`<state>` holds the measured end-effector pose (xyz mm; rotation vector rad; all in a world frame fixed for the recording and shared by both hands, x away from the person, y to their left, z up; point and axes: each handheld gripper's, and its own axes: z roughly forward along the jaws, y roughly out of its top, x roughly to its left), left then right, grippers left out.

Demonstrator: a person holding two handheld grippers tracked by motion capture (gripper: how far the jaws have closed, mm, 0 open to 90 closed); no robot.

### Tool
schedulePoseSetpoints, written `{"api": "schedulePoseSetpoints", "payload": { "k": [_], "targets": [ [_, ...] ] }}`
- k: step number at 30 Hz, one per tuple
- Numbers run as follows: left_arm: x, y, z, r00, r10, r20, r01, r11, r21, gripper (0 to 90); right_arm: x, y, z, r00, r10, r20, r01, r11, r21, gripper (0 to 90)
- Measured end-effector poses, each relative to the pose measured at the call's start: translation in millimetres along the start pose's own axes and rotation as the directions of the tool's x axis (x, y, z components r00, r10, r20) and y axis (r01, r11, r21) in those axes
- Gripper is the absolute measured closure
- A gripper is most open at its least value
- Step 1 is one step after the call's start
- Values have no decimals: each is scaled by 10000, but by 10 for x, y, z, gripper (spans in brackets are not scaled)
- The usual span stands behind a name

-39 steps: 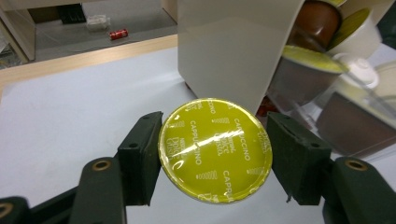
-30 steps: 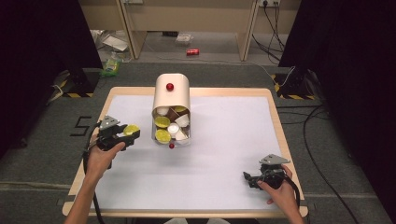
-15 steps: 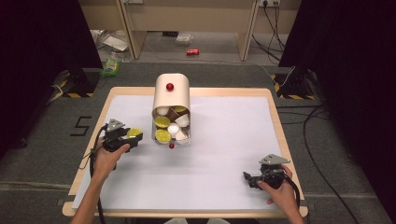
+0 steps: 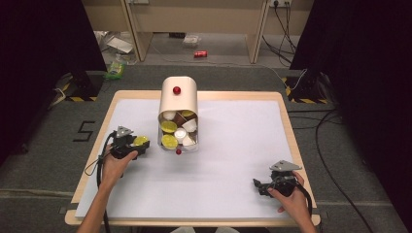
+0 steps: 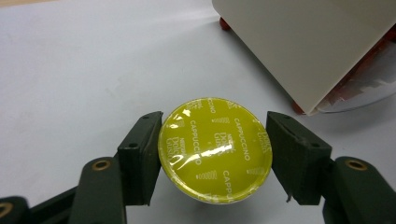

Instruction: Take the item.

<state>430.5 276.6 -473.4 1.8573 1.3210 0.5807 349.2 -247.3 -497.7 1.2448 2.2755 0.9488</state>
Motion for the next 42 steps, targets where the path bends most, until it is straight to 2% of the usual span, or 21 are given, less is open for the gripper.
{"api": "schedulePoseSetpoints", "payload": {
  "k": [11, 14, 27, 42],
  "targets": [
    [-1, -50, 91, 10000, -51, -75, 52, 9999, 153, 383, 0, 0, 0, 10000, 2, -1, -2, 10000, 2, 81],
    [18, -69, 84, 9998, -203, -6, 203, 9998, 42, 382, 1, 0, 0, 10000, 5, -2, -5, 10000, 4, 82],
    [19, -69, 84, 9998, -178, -14, 178, 9998, 60, 376, 0, 0, 0, 10000, -3, 1, 3, 10000, -3, 81],
    [10, -46, 35, 9998, -212, 12, 212, 9998, 36, 250, 0, 0, 0, 10000, -3, 4, 3, 10000, -2, 82]
  ]
}}
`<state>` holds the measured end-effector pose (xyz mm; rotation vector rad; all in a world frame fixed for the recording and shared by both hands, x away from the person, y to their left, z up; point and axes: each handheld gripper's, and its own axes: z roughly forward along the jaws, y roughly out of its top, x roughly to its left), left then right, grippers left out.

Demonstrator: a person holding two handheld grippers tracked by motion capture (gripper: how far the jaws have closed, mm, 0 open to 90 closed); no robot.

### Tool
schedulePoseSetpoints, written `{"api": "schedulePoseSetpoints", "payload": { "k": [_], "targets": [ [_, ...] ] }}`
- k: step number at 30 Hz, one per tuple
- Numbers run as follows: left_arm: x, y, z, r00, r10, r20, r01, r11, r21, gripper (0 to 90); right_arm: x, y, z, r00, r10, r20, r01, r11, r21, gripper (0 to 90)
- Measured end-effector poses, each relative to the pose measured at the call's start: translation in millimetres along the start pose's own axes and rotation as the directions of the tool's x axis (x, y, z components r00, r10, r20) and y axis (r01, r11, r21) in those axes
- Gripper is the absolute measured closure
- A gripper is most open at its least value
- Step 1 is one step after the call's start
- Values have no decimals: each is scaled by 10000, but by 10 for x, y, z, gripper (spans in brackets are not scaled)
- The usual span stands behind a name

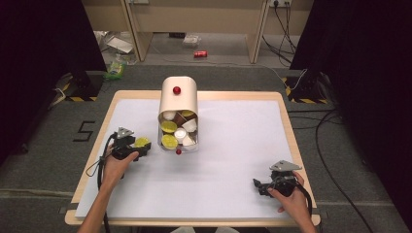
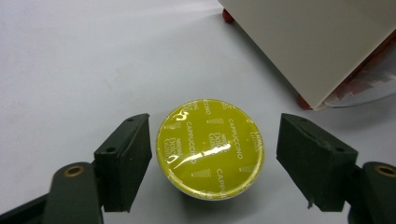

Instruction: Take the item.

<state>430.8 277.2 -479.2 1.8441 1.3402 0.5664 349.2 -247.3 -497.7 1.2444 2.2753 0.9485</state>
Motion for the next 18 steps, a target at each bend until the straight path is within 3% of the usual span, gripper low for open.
{"api": "schedulePoseSetpoints", "payload": {
  "k": [11, 18],
  "targets": [
    [-40, 7, -63, 10000, 23, -61, -23, 10000, 35, 159, 0, 0, 0, 10000, 3, -3, -3, 10000, 3, 81],
    [-81, -6, -160, 9999, 82, -69, -83, 9999, -110, 158, 0, 0, 0, 10000, 2, -7, -2, 10000, 3, 81]
  ]
}}
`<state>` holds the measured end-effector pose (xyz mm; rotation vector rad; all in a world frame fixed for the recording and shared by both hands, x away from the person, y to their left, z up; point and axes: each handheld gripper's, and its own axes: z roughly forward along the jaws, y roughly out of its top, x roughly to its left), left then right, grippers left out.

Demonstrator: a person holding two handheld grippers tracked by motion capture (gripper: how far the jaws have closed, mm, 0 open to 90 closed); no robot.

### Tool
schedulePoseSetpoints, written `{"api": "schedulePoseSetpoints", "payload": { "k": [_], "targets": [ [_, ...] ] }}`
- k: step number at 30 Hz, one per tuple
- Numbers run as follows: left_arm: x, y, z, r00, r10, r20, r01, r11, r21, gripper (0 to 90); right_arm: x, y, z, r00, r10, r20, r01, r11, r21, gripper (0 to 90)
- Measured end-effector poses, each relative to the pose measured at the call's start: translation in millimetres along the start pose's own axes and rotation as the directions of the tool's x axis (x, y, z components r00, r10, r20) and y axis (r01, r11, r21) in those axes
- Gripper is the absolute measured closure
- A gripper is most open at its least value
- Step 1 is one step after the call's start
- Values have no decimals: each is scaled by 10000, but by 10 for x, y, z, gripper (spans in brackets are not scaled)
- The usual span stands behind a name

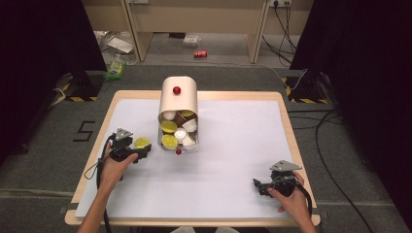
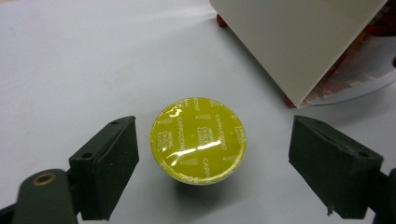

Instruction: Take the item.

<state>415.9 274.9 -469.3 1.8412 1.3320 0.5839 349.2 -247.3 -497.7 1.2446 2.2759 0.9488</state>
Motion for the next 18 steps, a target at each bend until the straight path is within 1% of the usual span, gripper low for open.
{"api": "schedulePoseSetpoints", "payload": {
  "k": [4, 9, 13, 18],
  "targets": [
    [-23, -23, -67, 10000, -29, 16, 30, 9999, -160, 158, 0, 0, 0, 10000, 0, 0, 0, 10000, 2, 81],
    [-62, -40, -152, 10000, 30, 60, -29, 9996, -282, 158, 0, 0, 0, 10000, 3, -1, -3, 10000, -1, 81],
    [-92, -75, -220, 9998, 174, 128, -170, 9994, -291, 158, 0, 0, 0, 10000, 2, 1, -2, 10000, 3, 81],
    [-131, -141, -278, 9995, 245, 208, -237, 9991, -352, 158, 0, 0, 0, 10000, 0, 5, 0, 10000, 4, 81]
  ]
}}
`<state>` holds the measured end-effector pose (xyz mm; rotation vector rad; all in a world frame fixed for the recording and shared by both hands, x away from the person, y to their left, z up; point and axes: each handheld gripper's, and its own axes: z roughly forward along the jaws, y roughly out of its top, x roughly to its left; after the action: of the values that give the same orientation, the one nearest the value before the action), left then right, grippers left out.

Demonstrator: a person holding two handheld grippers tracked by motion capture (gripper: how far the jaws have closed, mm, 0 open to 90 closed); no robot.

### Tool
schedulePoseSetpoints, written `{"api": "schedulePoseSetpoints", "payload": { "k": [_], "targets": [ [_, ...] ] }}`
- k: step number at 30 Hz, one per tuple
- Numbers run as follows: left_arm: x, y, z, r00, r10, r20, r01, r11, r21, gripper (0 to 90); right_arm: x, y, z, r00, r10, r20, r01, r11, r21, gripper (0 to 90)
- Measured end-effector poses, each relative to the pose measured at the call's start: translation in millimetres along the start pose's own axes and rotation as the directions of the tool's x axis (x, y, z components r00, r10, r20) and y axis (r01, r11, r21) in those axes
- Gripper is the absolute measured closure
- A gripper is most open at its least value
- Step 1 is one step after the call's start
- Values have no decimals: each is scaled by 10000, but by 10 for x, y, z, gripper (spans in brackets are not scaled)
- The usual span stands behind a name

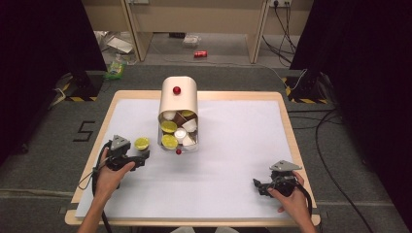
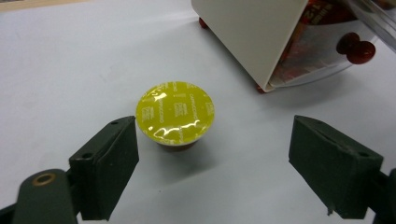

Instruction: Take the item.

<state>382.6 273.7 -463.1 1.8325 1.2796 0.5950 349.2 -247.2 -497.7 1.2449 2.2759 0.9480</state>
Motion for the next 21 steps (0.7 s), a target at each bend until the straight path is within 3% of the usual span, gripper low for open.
{"api": "schedulePoseSetpoints", "payload": {
  "k": [21],
  "targets": [
    [-136, -185, -134, 9994, 187, 286, -183, 9998, -124, 158, 0, 0, 0, 10000, -4, 2, 4, 10000, -6, 81]
  ]
}}
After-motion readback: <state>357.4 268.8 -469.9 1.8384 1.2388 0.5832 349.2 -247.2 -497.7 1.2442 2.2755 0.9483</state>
